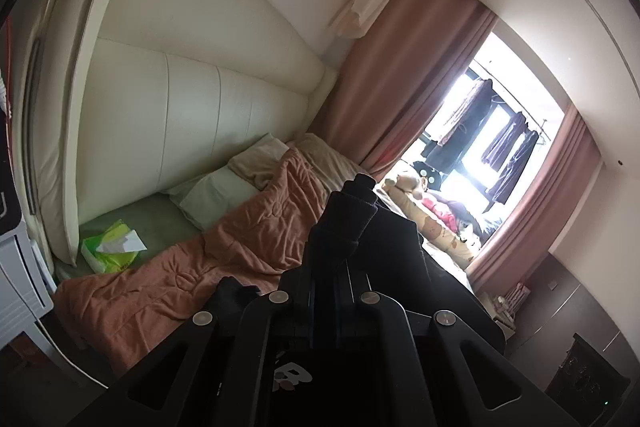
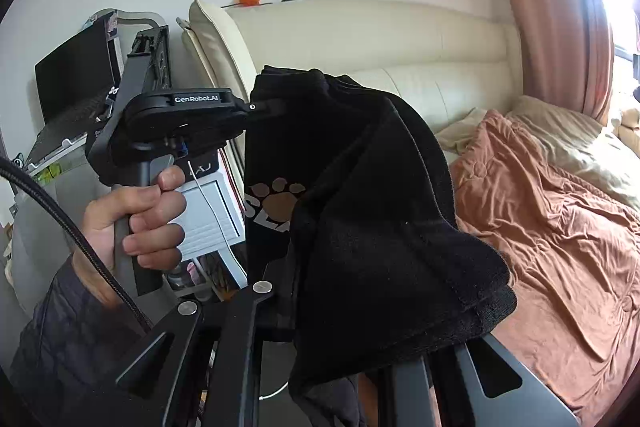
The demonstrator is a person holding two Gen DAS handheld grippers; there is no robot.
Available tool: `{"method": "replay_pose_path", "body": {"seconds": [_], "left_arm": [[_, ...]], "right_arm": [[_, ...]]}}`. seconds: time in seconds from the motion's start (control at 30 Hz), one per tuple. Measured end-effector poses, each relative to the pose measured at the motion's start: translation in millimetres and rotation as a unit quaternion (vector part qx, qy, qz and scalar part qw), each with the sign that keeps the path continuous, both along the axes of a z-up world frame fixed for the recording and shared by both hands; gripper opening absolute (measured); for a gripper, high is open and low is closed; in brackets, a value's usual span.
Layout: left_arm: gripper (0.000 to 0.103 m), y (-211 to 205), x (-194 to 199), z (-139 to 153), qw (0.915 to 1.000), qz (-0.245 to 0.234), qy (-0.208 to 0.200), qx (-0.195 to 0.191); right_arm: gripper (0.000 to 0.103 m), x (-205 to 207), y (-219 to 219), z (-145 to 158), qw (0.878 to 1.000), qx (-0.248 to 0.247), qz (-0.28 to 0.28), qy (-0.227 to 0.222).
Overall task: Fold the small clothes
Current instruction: 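Lower the folded shirt onto the bed with both tools and open them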
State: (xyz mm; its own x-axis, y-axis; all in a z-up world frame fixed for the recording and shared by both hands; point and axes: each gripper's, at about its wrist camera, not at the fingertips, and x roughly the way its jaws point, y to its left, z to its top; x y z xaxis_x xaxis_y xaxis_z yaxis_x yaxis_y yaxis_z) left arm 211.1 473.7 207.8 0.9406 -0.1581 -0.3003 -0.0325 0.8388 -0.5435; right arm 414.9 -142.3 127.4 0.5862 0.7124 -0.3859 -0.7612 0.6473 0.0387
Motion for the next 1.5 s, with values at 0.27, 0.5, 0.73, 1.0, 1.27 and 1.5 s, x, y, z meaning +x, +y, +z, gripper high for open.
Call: {"method": "replay_pose_path", "body": {"seconds": [0.27,0.5,0.73,1.0,1.27,1.5], "left_arm": [[0.006,12.6,61.0,-46.6,0.9992,-0.001,0.038,-0.009],[0.006,6.3,142.9,-92.7,0.9968,-0.021,0.076,-0.016],[0.006,-1.1,224.2,-144.4,0.9913,-0.028,0.128,-0.005],[0.006,-10.2,294.3,-195.9,0.9823,-0.037,0.183,0.013],[0.012,-23.7,344.9,-278.3,0.9518,-0.027,0.303,0.040],[0.016,-1.7,314.0,-295.7,0.9491,0.013,0.314,0.012]], "right_arm": [[0.011,59.1,-13.2,-36.7,0.999,-0.027,-0.009,0.019],[0.011,132.5,-40.8,-65.1,0.996,-0.043,-0.043,0.060],[0.011,216.2,-53.7,-89.1,0.989,-0.032,-0.054,0.132],[0.011,284.2,-20.2,-132.5,0.979,-0.014,-0.064,0.192],[0.044,359.6,-35.4,-223.5,0.941,-0.053,-0.185,0.278],[0.044,355.7,-42.2,-228.6,0.936,-0.030,-0.192,0.294]]}}
